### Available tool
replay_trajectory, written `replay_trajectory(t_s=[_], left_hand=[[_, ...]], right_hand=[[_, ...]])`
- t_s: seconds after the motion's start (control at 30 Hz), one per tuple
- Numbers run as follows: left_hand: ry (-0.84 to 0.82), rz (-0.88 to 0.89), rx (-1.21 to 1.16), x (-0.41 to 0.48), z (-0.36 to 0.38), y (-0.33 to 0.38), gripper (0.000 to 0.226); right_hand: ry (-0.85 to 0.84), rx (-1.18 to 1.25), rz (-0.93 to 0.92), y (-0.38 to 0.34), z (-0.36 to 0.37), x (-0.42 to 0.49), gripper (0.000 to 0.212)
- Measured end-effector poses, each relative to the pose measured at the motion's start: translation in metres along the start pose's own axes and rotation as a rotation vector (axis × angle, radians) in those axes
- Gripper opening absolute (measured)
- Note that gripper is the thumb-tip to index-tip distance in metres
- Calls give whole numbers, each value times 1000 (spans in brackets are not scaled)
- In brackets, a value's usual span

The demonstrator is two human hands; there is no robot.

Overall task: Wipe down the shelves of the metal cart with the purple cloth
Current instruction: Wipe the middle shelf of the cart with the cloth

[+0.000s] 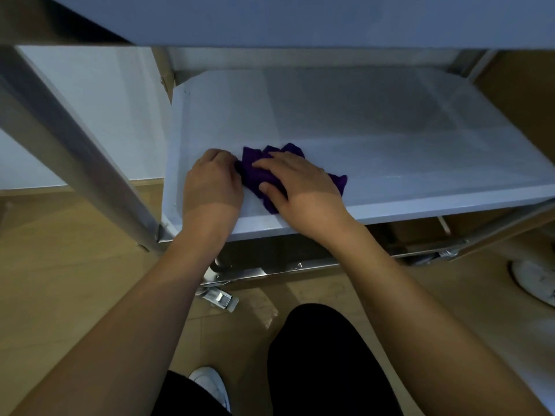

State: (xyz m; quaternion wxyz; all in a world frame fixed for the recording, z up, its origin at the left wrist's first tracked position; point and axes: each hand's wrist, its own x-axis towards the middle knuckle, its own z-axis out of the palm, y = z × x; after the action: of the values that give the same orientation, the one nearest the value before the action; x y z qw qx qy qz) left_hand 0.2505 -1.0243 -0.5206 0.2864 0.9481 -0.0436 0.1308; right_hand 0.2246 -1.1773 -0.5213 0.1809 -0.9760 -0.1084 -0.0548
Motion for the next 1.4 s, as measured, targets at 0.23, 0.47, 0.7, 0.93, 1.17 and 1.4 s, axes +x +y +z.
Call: replay_trajectory(t_s=[0.23, 0.47, 0.7, 0.93, 1.17, 1.4], left_hand=[[-57, 92, 55, -10, 0, 12, 30], [-147, 327, 93, -30, 23, 41, 27], [-202, 419, 92, -32, 50, 94, 32], [-178, 375, 48, -37, 78, 113, 27], [-140, 362, 26, -41, 78, 110, 28], [-154, 336, 13, -42, 80, 115, 27]], right_hand=[[53, -72, 95, 23, -9, -21, 42], [94, -33, 165, 72, -26, -31, 42], [104, -93, 253, 129, -46, -36, 43], [176, -230, 480, 165, -61, -53, 47], [159, -124, 290, 133, -42, -36, 41], [207, -99, 443, 193, -74, -53, 42]])
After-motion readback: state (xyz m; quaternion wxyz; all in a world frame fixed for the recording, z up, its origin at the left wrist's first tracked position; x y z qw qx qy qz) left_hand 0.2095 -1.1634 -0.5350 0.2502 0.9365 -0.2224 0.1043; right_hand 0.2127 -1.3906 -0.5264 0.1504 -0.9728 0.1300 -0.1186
